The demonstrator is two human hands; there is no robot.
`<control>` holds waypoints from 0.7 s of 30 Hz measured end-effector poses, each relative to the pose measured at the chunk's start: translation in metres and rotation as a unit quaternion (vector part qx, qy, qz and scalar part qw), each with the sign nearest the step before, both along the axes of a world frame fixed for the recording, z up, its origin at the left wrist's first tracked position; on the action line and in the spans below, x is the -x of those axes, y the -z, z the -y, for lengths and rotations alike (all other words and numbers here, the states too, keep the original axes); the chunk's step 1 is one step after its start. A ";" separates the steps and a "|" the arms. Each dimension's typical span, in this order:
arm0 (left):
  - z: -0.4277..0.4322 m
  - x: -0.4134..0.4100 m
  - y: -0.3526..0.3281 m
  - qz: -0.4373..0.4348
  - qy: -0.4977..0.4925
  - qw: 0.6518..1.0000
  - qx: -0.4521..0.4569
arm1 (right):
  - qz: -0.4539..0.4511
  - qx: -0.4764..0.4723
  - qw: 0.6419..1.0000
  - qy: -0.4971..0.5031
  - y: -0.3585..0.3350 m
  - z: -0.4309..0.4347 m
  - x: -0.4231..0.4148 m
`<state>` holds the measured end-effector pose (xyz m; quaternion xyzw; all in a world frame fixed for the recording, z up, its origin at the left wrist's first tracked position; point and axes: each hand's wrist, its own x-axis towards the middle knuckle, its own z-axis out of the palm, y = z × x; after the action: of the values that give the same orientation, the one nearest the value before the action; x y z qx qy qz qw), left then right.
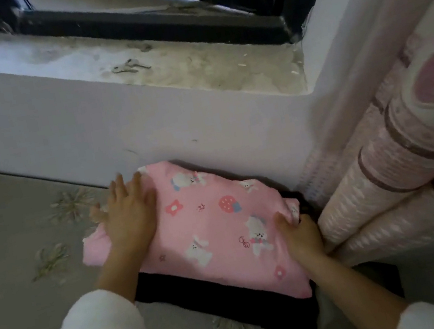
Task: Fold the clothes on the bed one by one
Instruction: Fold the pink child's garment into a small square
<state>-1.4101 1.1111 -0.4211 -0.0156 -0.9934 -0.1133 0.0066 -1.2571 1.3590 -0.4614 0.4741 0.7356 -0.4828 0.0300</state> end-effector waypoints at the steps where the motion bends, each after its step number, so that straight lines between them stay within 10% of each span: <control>1: -0.002 -0.003 -0.003 -0.033 0.019 0.999 -0.007 | 0.004 -0.021 1.000 -0.021 -0.002 -0.001 0.000; 6: -0.009 -0.048 -0.011 0.002 0.130 0.991 -0.030 | -0.126 -0.253 0.925 -0.254 -0.033 0.029 -0.023; 10: -0.011 -0.045 0.016 0.067 0.115 0.991 -0.011 | -0.046 -0.292 0.843 -0.449 -0.017 0.045 -0.016; 21: -0.014 -0.038 0.089 0.070 0.092 0.992 -0.052 | -0.001 -0.273 0.843 -0.463 0.055 0.045 0.002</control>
<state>-1.3723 1.1254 -0.5102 -0.0988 -0.9785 -0.1659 -0.0729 -1.2589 1.3139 -0.5160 0.0665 0.9717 -0.1929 0.1190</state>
